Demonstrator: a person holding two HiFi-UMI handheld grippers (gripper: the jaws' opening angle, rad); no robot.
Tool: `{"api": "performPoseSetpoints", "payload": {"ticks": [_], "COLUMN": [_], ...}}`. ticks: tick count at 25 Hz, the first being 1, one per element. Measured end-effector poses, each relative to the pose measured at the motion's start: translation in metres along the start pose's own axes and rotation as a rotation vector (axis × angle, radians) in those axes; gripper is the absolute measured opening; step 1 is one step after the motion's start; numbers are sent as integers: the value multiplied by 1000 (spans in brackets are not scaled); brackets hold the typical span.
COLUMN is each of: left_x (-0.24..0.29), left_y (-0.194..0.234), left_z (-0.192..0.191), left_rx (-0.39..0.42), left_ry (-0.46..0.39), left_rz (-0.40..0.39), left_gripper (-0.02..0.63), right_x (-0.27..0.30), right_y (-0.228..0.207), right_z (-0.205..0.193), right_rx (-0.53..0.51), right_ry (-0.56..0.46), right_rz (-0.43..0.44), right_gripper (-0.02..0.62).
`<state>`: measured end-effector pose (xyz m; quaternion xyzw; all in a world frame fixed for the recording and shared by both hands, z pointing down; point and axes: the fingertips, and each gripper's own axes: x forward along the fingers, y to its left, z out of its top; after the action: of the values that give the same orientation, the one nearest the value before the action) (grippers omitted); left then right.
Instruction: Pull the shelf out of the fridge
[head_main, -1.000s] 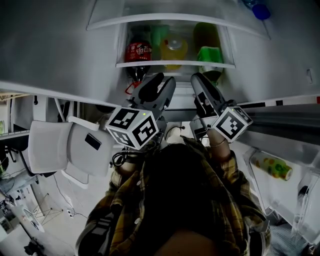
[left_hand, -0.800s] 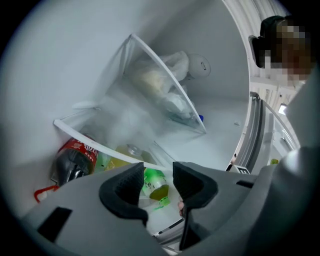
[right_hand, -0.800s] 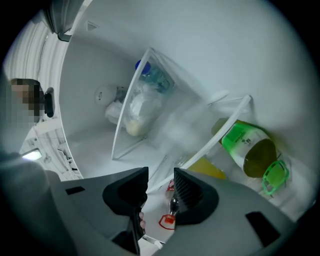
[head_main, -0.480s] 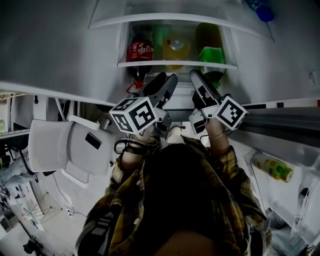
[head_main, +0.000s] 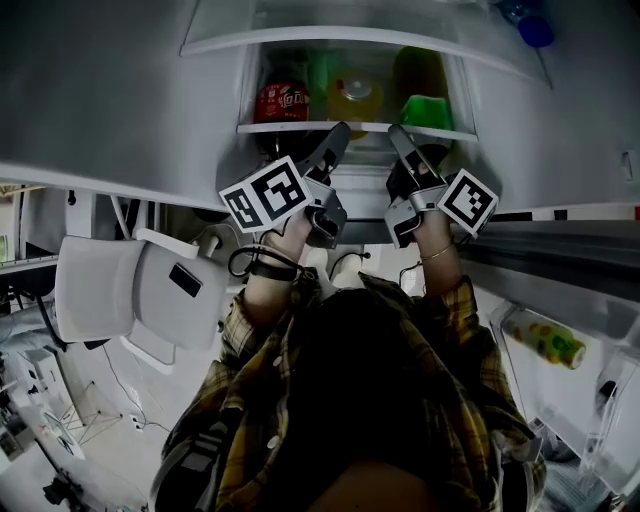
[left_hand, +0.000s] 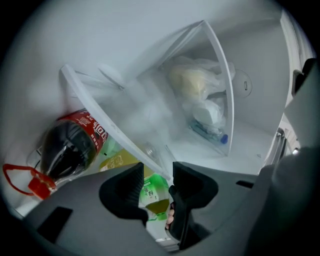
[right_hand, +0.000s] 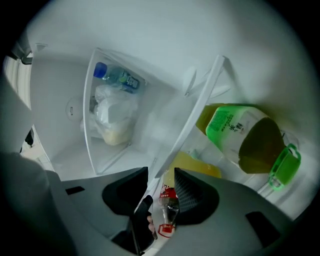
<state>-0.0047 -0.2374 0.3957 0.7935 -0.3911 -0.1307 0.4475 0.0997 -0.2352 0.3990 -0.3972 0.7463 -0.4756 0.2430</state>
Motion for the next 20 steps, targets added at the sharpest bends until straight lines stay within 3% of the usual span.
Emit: {"api": "performPoseSetpoints", "payload": {"ticks": [10, 20], "left_x": [24, 36], "left_y": [15, 15], "left_z": [19, 30], "left_rx": [-105, -129], "left_ry": [-78, -120], "left_rz": [31, 64], "left_gripper": [172, 165], "right_x": [25, 43], "right_y": [-9, -7], "right_z": [10, 22], "right_rx": [9, -1], "right_ry": [-15, -72], "right_rz": [-11, -54], "right_gripper": [152, 141]}}
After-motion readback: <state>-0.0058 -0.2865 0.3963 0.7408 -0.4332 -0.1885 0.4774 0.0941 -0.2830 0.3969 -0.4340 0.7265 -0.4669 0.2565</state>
